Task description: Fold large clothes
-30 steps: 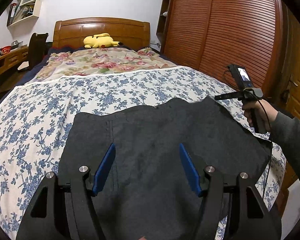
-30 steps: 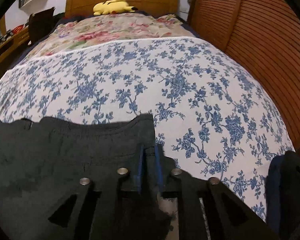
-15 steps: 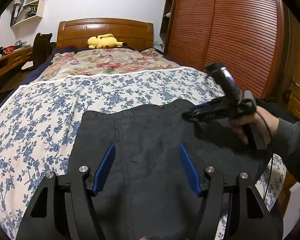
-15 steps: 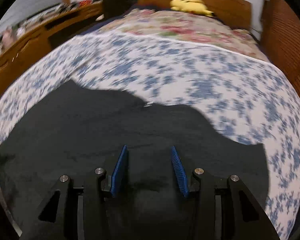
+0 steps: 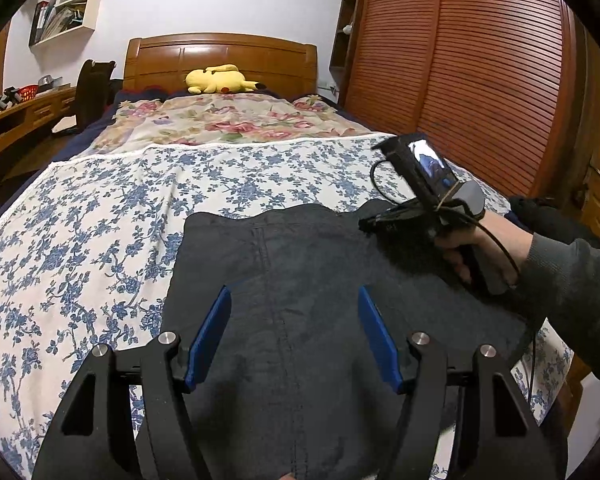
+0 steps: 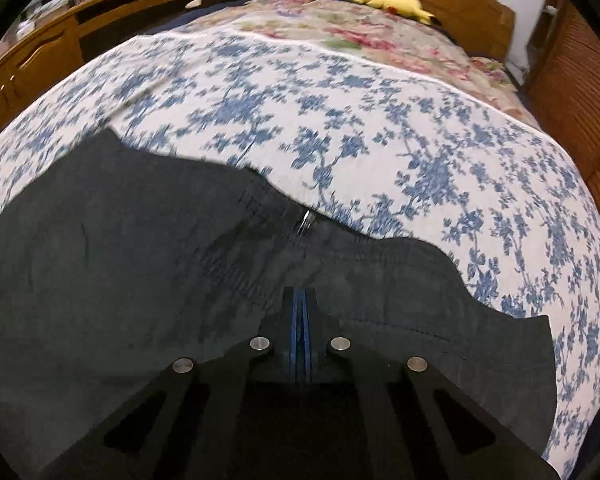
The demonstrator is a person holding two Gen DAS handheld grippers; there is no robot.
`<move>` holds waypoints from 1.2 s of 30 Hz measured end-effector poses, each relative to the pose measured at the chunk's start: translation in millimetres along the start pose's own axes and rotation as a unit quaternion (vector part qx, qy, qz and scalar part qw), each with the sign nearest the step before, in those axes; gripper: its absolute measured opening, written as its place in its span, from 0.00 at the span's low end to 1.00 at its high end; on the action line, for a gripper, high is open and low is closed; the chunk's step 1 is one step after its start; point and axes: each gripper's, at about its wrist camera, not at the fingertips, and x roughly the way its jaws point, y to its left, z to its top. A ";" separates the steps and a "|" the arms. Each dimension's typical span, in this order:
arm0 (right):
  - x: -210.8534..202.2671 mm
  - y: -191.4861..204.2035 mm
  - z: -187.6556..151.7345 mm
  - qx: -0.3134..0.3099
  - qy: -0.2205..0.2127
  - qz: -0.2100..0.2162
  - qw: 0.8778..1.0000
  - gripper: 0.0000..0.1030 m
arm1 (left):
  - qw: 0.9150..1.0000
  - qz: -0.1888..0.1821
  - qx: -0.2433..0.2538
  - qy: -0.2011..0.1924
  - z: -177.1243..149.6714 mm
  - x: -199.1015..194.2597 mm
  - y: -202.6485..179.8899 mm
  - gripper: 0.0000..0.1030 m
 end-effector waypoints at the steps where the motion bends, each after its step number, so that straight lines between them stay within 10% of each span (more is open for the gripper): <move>1: -3.9 -1.0 0.4 0.010 -0.006 0.002 1.000 0.02 | 1.000 0.000 0.000 0.000 0.2 -0.1 0.1 0.65; 8: -69.2 -16.4 -32.0 0.033 -0.049 0.006 0.998 0.58 | 1.000 -0.015 0.013 0.000 -1.2 -0.3 -14.8 0.65; 22: -176.5 -79.6 -203.6 0.103 -0.040 -0.058 0.992 0.60 | 0.996 -0.060 0.061 0.010 -7.6 4.9 -80.2 0.65; 36: -188.3 -98.1 -242.7 0.152 -0.018 -0.062 0.986 0.70 | 0.993 -0.079 0.081 0.026 -19.6 11.9 -116.8 0.65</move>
